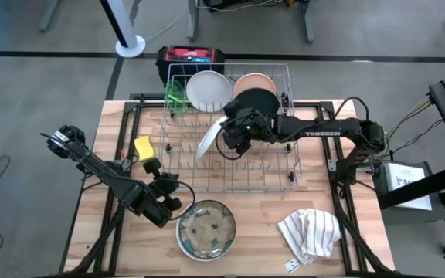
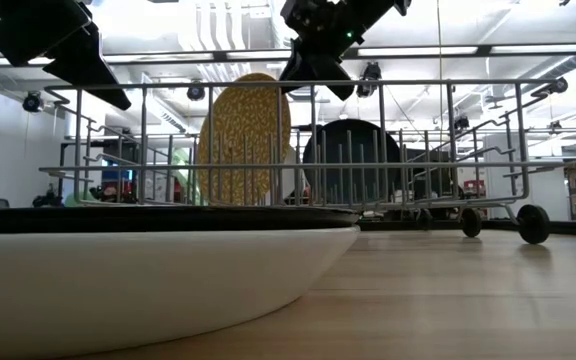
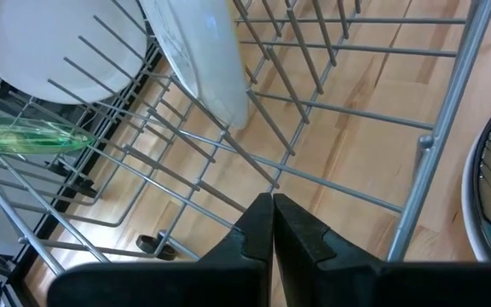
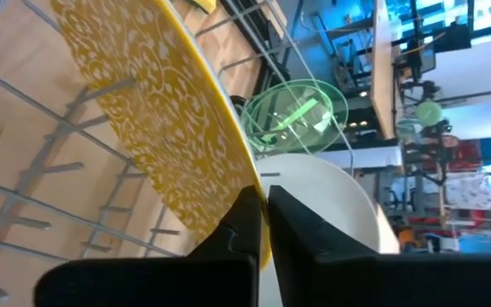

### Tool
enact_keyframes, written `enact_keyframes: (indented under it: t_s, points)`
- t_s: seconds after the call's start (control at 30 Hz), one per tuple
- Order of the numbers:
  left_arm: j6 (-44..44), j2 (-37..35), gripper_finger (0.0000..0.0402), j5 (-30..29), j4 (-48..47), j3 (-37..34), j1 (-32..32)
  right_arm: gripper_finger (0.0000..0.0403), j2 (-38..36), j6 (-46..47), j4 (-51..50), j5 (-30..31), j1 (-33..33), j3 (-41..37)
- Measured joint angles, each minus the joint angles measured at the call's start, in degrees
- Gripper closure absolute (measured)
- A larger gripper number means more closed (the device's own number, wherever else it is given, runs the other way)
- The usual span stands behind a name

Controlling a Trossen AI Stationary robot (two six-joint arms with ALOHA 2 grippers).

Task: Sort dishes
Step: Adjust the yellow plate on the dish rack

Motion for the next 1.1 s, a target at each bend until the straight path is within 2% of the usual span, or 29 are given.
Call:
enact_keyframes:
  t_s: [1.1]
  points:
    - [0.0,0.0,0.0401,0.3,0.4,0.0,0.0,0.0403,-0.7,-27.4,4.8,-0.4,-0.1,0.0]
